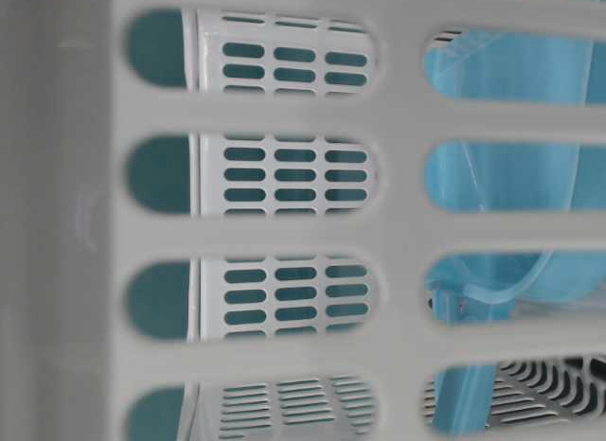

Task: Pick up the dustpan from the shopping basket with the left arm.
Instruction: 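Lower the left gripper into the basket over the blue dustpan handle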

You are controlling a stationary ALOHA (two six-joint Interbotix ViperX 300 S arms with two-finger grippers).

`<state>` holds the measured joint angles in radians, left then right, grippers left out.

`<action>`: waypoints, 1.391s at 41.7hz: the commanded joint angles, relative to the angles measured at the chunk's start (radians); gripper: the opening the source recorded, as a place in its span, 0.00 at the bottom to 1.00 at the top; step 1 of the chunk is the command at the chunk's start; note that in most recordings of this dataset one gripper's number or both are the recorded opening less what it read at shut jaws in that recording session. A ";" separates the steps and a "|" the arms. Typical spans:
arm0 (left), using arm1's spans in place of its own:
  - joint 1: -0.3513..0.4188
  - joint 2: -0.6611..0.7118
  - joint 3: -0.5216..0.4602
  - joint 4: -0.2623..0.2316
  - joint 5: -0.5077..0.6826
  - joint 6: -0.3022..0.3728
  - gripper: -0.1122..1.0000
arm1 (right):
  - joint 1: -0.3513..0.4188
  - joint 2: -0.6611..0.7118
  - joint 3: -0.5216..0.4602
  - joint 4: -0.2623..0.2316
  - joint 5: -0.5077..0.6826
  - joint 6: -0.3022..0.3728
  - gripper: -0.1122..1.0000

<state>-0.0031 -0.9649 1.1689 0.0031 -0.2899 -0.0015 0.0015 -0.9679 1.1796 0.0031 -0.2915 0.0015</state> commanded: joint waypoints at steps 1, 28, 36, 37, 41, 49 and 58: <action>-0.015 0.011 -0.051 0.040 0.037 -0.026 0.15 | 0.012 0.011 -0.006 0.003 -0.005 0.017 0.10; -0.086 0.449 -0.715 0.041 0.824 -0.021 0.11 | 0.031 0.002 -0.005 0.009 0.077 0.018 0.10; -0.100 0.640 -0.864 0.041 1.020 -0.021 0.11 | 0.031 -0.031 -0.005 0.011 0.115 0.018 0.10; -0.101 0.658 -0.877 0.041 1.043 -0.021 0.11 | 0.031 -0.034 -0.003 0.011 0.117 0.018 0.10; -0.106 0.730 -0.936 0.041 1.126 -0.023 0.11 | 0.031 -0.048 0.002 0.011 0.123 0.018 0.10; -0.126 0.870 -1.042 0.041 1.236 -0.023 0.18 | 0.031 -0.054 0.009 0.011 0.123 0.018 0.10; -0.153 0.977 -1.066 0.041 1.256 -0.066 0.66 | 0.032 -0.054 0.018 0.011 0.124 0.018 0.10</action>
<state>-0.1427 -0.0046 0.1212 0.0414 0.9633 -0.0568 0.0307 -1.0262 1.2011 0.0107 -0.1626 0.0199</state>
